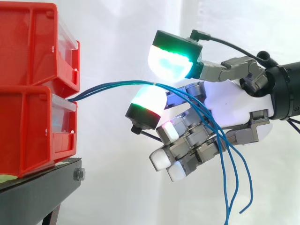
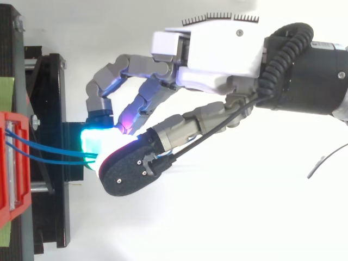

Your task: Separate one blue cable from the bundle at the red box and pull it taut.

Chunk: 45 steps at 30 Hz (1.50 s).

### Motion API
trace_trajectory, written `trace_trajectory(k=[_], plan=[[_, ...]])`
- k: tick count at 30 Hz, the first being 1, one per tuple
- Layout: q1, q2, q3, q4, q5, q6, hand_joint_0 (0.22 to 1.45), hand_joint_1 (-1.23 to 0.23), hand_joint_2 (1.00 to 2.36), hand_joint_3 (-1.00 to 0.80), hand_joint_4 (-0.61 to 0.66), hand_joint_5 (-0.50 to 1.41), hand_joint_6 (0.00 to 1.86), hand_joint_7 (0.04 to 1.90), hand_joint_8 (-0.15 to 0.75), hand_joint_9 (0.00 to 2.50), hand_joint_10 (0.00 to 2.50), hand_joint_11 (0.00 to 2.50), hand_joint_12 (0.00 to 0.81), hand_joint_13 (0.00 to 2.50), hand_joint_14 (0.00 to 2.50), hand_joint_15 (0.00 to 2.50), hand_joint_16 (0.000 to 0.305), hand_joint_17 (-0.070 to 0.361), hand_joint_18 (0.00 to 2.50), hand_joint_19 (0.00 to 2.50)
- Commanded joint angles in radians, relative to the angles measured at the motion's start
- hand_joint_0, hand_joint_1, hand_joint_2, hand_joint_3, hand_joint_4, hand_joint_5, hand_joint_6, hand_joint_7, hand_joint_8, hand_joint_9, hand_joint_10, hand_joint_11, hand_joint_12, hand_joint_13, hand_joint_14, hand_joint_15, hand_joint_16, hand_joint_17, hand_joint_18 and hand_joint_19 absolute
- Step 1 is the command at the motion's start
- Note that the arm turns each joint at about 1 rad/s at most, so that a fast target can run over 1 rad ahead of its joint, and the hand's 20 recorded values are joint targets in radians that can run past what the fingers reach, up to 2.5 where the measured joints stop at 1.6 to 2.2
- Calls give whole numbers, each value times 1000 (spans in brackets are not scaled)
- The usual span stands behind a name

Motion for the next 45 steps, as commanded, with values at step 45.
trace_trajectory(k=[45], plan=[[3, 0, -2, 21, 1, 4, 583, -648, 1015, -256, 86, -152, 830, 1148, 323, 1027, 22, 743, 369, 761, 16, 458, 40, 90, 667, 558]])
